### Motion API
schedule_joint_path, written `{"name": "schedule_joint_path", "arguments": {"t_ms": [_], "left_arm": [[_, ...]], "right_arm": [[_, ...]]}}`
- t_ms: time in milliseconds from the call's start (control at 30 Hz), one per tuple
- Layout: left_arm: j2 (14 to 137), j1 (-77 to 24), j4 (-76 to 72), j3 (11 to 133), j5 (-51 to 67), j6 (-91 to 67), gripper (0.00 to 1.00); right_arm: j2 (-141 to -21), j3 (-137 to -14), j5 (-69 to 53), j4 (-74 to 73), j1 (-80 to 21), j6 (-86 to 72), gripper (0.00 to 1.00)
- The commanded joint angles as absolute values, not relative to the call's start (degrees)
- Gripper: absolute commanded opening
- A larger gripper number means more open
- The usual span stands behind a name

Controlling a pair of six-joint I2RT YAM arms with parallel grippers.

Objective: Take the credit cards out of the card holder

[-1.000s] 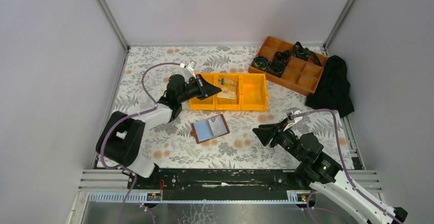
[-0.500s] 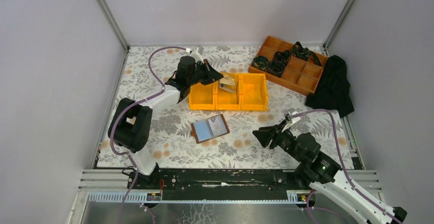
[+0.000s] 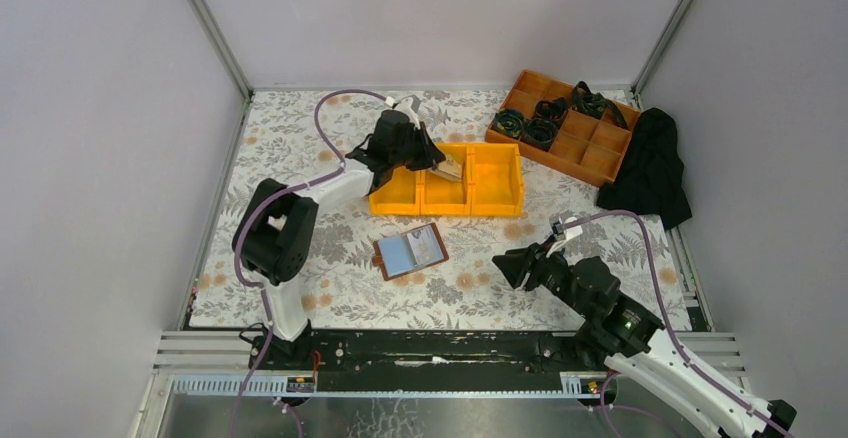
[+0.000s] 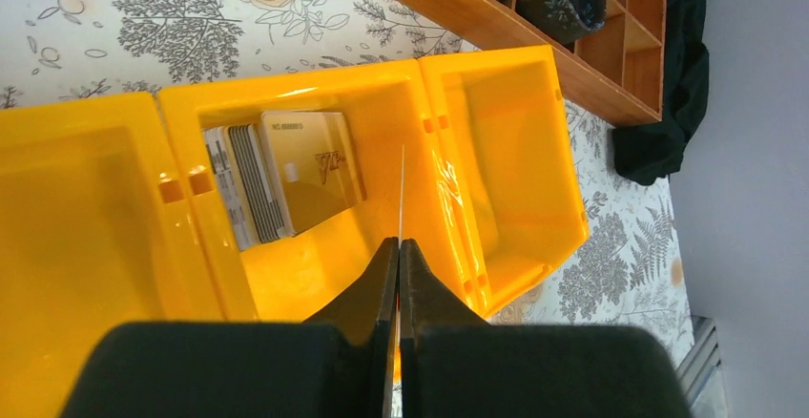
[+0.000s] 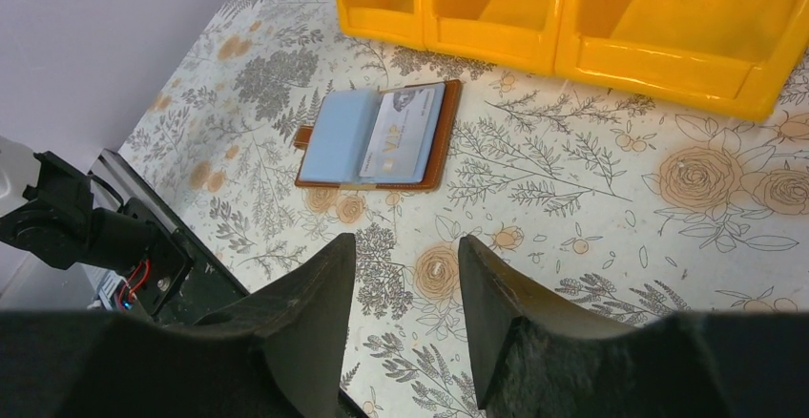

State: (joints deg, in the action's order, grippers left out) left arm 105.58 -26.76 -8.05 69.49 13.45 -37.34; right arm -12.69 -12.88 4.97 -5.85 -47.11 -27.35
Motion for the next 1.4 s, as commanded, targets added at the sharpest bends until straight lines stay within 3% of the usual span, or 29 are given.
{"name": "schedule_joint_path", "arguments": {"t_ms": [0,1167,1367], "left_arm": [[107.27,-27.71,-5.09,73.53,9.48,-34.25,0.00],[117.37,-30.24,0.97,84.94,1.07,-33.07,0.04],[116.87,-30.14,1.61,84.63,0.15,-32.62,0.17]], "right_arm": [[-14.41,-12.93,4.83,-1.64,-47.01,-27.69,0.51],[-11.82,-11.16,6.12,-3.65,-47.02,-28.50,0.51],[-12.21,-10.73,6.08,-3.13,-47.00,-28.69,0.51]]}}
